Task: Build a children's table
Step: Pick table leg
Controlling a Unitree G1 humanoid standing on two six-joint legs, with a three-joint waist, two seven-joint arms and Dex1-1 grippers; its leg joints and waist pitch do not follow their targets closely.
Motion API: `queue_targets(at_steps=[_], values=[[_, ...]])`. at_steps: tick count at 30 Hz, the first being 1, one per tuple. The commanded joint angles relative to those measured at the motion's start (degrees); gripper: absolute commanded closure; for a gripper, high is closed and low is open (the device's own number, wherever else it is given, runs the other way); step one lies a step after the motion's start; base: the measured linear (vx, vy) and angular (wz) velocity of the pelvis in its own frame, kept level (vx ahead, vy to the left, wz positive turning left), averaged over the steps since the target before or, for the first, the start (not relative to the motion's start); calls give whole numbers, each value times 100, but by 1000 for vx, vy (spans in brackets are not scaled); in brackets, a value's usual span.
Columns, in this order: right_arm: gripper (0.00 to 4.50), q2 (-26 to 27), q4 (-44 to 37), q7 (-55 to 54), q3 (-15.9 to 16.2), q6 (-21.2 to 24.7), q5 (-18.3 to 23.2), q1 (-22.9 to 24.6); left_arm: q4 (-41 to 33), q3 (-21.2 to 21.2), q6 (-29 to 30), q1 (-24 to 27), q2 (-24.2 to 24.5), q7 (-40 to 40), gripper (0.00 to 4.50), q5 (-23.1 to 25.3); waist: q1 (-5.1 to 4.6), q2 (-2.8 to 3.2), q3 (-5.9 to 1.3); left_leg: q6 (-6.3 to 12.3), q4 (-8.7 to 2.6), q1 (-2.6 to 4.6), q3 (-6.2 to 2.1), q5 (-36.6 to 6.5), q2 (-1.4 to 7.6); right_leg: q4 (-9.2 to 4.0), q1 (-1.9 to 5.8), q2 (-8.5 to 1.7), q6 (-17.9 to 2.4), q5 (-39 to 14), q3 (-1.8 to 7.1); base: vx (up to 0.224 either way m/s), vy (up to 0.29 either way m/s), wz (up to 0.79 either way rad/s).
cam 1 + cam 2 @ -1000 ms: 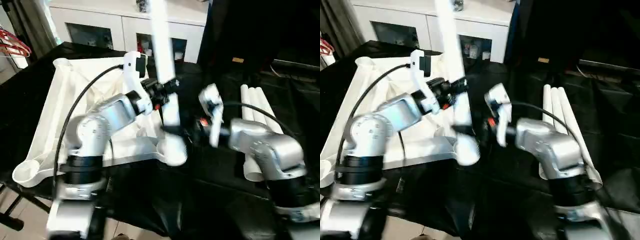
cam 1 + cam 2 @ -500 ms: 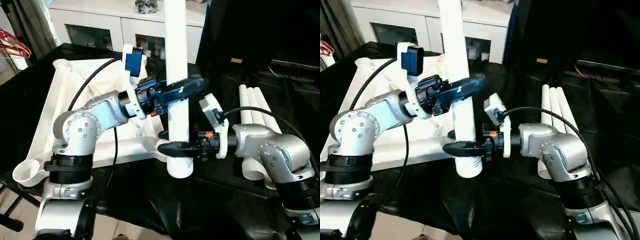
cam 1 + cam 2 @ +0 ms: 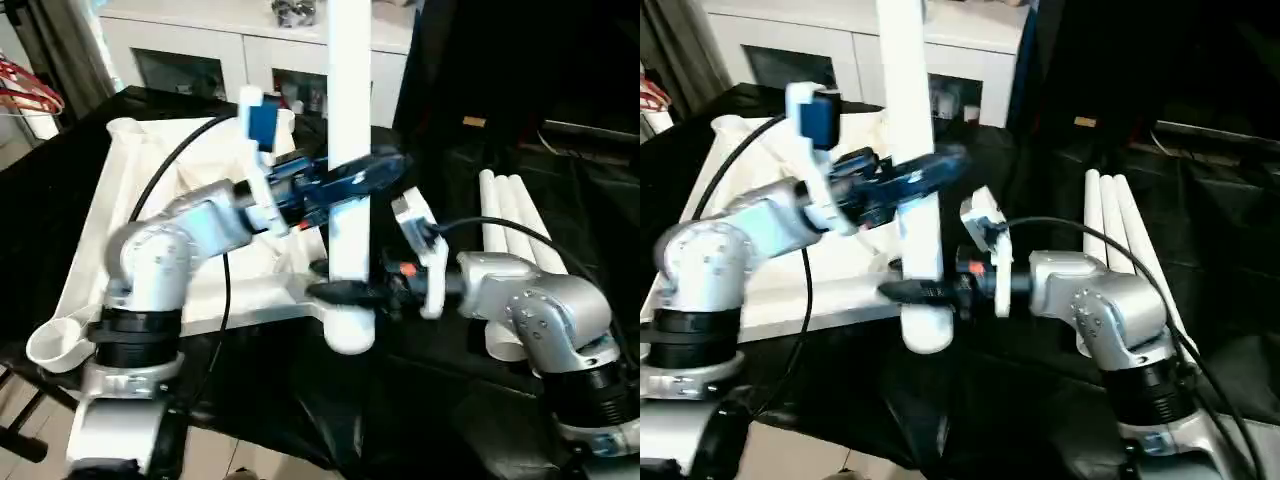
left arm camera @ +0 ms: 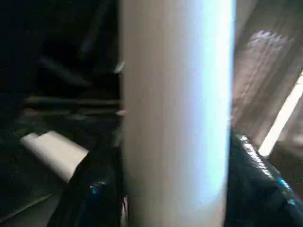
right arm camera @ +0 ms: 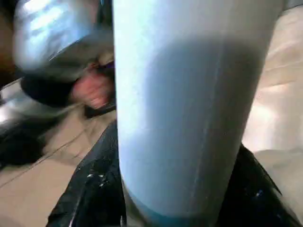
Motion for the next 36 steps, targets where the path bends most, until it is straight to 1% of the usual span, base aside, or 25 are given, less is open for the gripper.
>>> queue_targets(at_steps=[1, 2, 3, 4, 5, 6, 7, 8, 9, 11, 13, 14, 17, 18, 20, 21, 22, 23, 24, 25, 27, 30, 34, 35, 36], values=[[259, 144, -115, -390, -141, -129, -96, -35, 150, -50, -106, -23, -258, 1117, 153, 573, -13, -5, -428, 23, -384, 41, -127, -22, 337, -417, 358, -559, -1237, 42, 343, 0, 0, 0], [259, 198, -136, -503, -145, -177, -124, -29, 189, 3, -116, -23, -362, 1426, 149, 659, -17, -10, -429, -1, -381, 29, -126, -14, 330, -424, 370, -558, -1263, 124, 344, 0, 0, 0], [260, 198, -136, -503, -145, -177, -124, -29, 189, 3, -116, -23, -362, 1426, 148, 659, -17, -10, -429, -1, -381, 29, -126, -14, 330, -424, 370, -558, -1263, 124, 344, 0, 0, 0], [260, 325, -120, -753, -165, -226, -202, -37, 169, 57, -128, 8, -521, 1937, 148, 843, -7, -30, -438, 34, -378, 12, -131, 77, 315, -409, 386, -550, -1269, 225, 341, 0, 0, 0], [260, 378, -109, -859, -156, -271, -248, -41, 133, 49, -179, 30, -583, 2175, 148, 986, -6, -21, -439, 36, -377, 15, -135, 94, 324, -406, 383, -555, -1264, 260, 339, 0, 0, 0], [260, 378, -109, -859, -156, -271, -248, -41, 133, 49, -179, 30, -583, 2175, 148, 986, -18, -35, -442, 60, -373, 5, -136, 103, 319, -405, 390, -553, -1253, 297, 339, 0, 0, 0], [260, 450, -90, -983, -149, -302, -296, -46, 78, 79, -279, 52, -688, 2441, 148, 1123, -26, -45, -437, 78, -375, -1, -133, 123, 312, -410, 387, -545, -1224, 311, 337, 0, 0, 0], [260, 522, -86, -1086, -135, -323, -351, -49, 48, 160, -444, 53, -828, 2760, 165, 1268, -27, -37, -437, 77, -371, 2, -136, 106, 317, -410, 387, -552, -1222, 296, 338, 0, 0, 0], [260, 550, -86, -1129, -134, -321, -368, -52, 47, 192, -501, 47, -881, 2863, 176, 1314, -30, -50, -435, 99, -361, 8, -125, 73, 309, -424, 384, -547, -1219, 272, 345, 0, 0, 0], [260, 579, -95, -1173, -125, -310, -383, -53, 56, 248, -612, 32, -954, 2954, 188, 1331, -18, -38, -432, 118, -370, 10, -130, 82, 309, -424, 379, -547, -1202, 214, 340, 0, 0, 0], [260, 584, -90, -1190, -102, -307, -401, -67, 73, 282, -659, 0, -966, 2921, 202, 1266, -11, -52, -426, 117, -377, 19, -129, 51, 320, -431, 364, -552, -1193, 110, 337, 0, 0, 0], [260, 575, -81, -1189, -90, -308, -406, -76, 72, 270, -660, -11, -948, 2902, 225, 1238, -11, -51, -424, 116, -377, 18, -128, 38, 318, -432, 362, -550, -1187, 89, 338, 0, 0, 0], [260, 574, -67, -1188, -82, -321, -427, -87, -52, 212, -600, 31, -911, 2773, 234, 1157, -5, -44, -423, 106, -373, 19, -127, 36, 314, -429, 357, -555, -1173, 89, 341, 0, 0, 0], [260, 574, -67, -1188, -82, -321, -427, -87, -52, 212, -600, 31, -911, 2773, 253, 1157, -5, -43, -424, 108, -374, 19, -129, 38, 316, -427, 358, -557, -1174, 99, 340, 0, 0, 0], [260, 558, -76, -1173, -70, -342, -446, -90, -161, 145, -532, 83, -876, 2616, 255, 1084, -14, -37, -424, 112, -374, 11, -131, 60, 317, -420, 360, -556, -1183, 154, 338, 0, 0, 0], [225, 556, -76, -1171, -69, -344, -449, -90, -164, 141, -531, 84, -873, 2606, 258, 1082, -12, -35, -424, 112, -375, 15, -130, 56, 318, -422, 358, -555, -1185, 154, 336, 0, 0, 0], [225, 514, -75, -1131, -41, -388, -510, -92, -206, 64, -510, 98, -821, 2460, 258, 1056, -14, -26, -426, 108, -372, 21, -131, 51, 320, -419, 356, -555, -1188, 170, 338, 0, 0, 0], [204, 495, -67, -1114, -32, -406, -537, -93, -208, 36, -511, 95, -800, 2424, 260, 1063, -15, -28, -424, 113, -373, 19, -130, 51, 317, -424, 353, -550, -1183, 165, 337, 0, 0, 0], [204, 481, -58, -1076, -40, -378, -511, -90, -214, 1, -505, 95, -777, 2375, 260, 1063, -19, -26, -424, 106, -374, 23, -129, 26, 315, -421, 352, -543, -1175, 143, 335, 0, 0, 0], [185, 481, -58, -1076, -40, -378, -511, -90, -214, 1, -505, 95, -777, 2375, 262, 1063, -20, -26, -421, 106, -376, 24, -128, 15, 315, -425, 351, -543, -1176, 137, 339, 0, 0, 0], [175, 435, -47, -1016, -50, -355, -492, -87, -221, -52, -523, 95, -747, 2322, 262, 1074, -16, -35, -419, 108, -377, 24, -126, -9, 315, -425, 355, -547, -1175, 108, 340, 0, 0, 0], [147, 299, 3, -1036, -21, -366, -611, -142, -261, -154, -541, 88, -713, 2356, 262, 1140, -16, -31, -423, 116, -373, 29, -127, 26, 321, -420, 352, -546, -1171, 161, 341, 0, 0, 0], [144, 275, 74, -1127, 50, -252, -659, -198, -276, -224, -570, 87, -729, 2377, 262, 1206, -19, -44, -426, 129, -372, 25, -127, 73, 321, -412, 356, -550, -1199, 194, 340, 0, 0, 0], [175, 286, 94, -1166, 70, -224, -675, -204, -278, -236, -574, 89, -731, 2374, 262, 1216, -20, -40, -428, 134, -370, 27, -129, 98, 323, -408, 352, -547, -1208, 219, 338, 0, 0, 0], [181, 313, 126, -1241, 71, -142, -685, -214, -285, -245, -575, 91, -732, 2366, 262, 1217, -20, -40, -428, 134, -370, 27, -129, 98, 323, -408, 352, -547, -1208, 219, 338, 0, 0, 0]])
